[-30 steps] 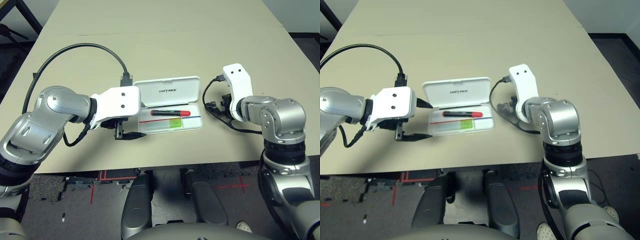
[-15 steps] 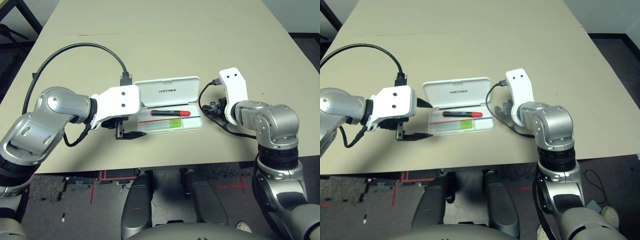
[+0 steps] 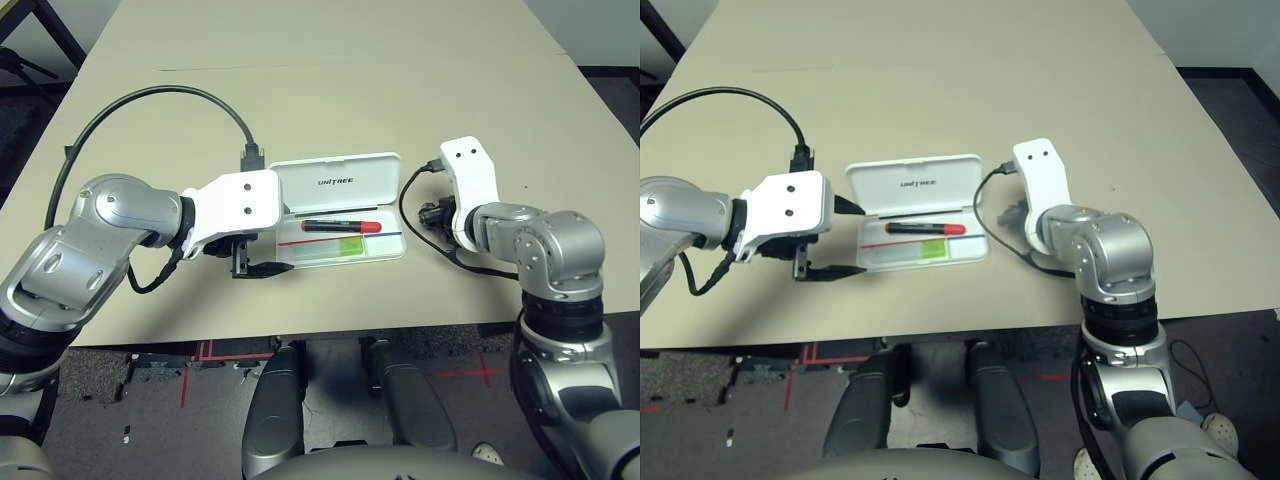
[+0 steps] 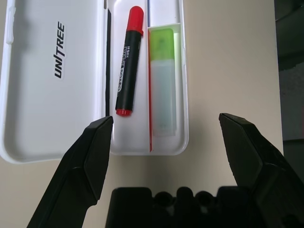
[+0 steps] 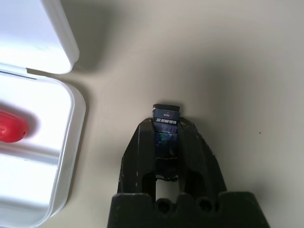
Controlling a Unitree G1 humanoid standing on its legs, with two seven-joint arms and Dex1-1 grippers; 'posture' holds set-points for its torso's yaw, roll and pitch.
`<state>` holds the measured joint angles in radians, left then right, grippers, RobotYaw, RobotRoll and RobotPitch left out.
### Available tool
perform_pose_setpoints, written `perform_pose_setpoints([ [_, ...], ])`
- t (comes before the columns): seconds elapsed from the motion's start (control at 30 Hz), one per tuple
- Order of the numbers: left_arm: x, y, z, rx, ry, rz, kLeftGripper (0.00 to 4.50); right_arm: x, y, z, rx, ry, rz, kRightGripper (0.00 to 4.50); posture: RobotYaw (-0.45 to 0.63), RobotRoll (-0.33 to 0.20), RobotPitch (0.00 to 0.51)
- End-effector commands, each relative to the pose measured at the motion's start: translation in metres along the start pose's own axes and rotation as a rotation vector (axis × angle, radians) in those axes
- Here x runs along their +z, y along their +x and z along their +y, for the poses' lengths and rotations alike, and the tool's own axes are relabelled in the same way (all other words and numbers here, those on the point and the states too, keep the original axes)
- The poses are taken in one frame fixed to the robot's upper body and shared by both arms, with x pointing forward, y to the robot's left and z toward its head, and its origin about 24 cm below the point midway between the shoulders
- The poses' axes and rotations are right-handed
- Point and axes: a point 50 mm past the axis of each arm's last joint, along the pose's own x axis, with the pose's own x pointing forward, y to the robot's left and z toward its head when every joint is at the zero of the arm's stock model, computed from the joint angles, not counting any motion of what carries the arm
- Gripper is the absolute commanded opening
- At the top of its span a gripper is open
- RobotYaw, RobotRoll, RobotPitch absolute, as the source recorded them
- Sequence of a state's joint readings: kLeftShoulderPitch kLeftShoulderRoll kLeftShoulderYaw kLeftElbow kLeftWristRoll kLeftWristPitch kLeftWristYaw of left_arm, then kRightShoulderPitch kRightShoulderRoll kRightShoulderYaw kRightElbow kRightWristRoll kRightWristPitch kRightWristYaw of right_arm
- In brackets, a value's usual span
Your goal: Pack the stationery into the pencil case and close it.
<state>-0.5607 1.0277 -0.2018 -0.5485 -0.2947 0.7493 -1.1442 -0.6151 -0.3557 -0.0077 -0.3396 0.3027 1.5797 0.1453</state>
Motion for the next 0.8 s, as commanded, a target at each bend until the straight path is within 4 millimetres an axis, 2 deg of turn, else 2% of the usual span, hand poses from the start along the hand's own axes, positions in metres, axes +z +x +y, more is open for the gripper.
perform_pose_setpoints([
  [0.03,0.003,0.001,-0.005,-0.037,0.022,0.0,4.5,-0.008,0.002,-0.004,0.043,-0.026,0.092,0.33,0.13,0.0,0.237],
  [0.23,0.004,-0.001,-0.004,-0.036,0.025,-0.003,4.5,0.01,-0.017,-0.019,0.208,-0.24,0.064,0.33,0.13,0.0,0.237],
  [0.33,0.004,-0.002,-0.004,-0.034,0.025,0.0,4.5,0.023,-0.025,-0.04,0.285,-0.414,0.013,0.33,0.12,0.0,0.229],
  [0.5,0.004,-0.002,-0.002,-0.031,0.025,0.003,4.5,0.031,-0.03,-0.06,0.455,-0.647,-0.05,0.33,0.12,0.0,0.225],
  [0.8,0.001,-0.001,-0.005,-0.026,0.014,0.009,4.5,0.045,-0.036,-0.048,0.788,-0.904,-0.116,0.33,0.13,0.0,0.224],
])
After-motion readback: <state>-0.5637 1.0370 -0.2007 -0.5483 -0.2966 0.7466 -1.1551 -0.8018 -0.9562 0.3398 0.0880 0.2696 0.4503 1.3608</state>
